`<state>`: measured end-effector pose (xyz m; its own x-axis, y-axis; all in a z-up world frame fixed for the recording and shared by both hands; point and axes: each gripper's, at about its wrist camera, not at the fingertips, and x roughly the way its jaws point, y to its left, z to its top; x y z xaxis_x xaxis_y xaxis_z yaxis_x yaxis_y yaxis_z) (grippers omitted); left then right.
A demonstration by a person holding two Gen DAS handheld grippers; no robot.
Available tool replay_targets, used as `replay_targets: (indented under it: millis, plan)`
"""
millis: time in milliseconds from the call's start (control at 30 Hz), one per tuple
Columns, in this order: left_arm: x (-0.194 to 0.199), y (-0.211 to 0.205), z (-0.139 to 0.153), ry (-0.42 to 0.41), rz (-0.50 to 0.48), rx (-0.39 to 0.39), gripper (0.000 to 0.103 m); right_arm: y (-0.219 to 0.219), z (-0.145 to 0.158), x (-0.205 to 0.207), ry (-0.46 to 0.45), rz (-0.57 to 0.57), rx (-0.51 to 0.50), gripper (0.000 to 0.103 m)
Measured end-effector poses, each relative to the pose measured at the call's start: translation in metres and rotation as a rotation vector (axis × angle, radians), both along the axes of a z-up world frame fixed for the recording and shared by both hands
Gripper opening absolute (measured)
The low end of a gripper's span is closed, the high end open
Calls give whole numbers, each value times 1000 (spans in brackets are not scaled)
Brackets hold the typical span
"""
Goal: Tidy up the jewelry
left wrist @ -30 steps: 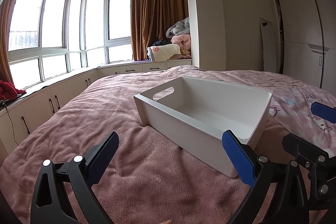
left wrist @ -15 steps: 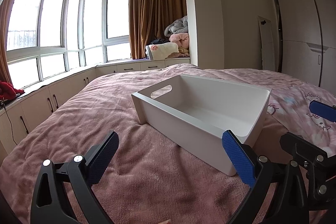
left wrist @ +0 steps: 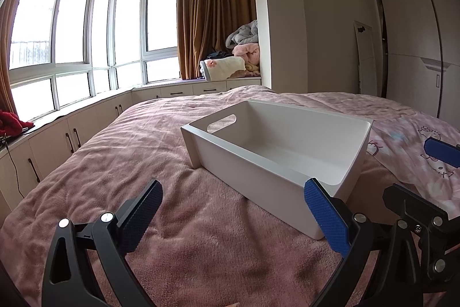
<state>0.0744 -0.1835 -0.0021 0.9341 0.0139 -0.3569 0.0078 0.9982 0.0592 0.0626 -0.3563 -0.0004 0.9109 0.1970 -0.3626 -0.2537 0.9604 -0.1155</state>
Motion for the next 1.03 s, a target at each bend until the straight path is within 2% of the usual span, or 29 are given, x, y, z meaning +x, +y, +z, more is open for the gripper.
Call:
replay_targets:
  millis: [367, 633, 1033]
  plan:
    - [-1, -2, -1, 0, -20, 2, 99, 2, -1, 0, 2, 4, -5, 98]
    - [-5, -2, -1, -32, 16, 6, 99, 2, -3, 1, 5, 2, -5, 98]
    - [-4, -4, 1, -22, -24, 0, 99, 0, -1, 1, 2, -3, 4, 98]
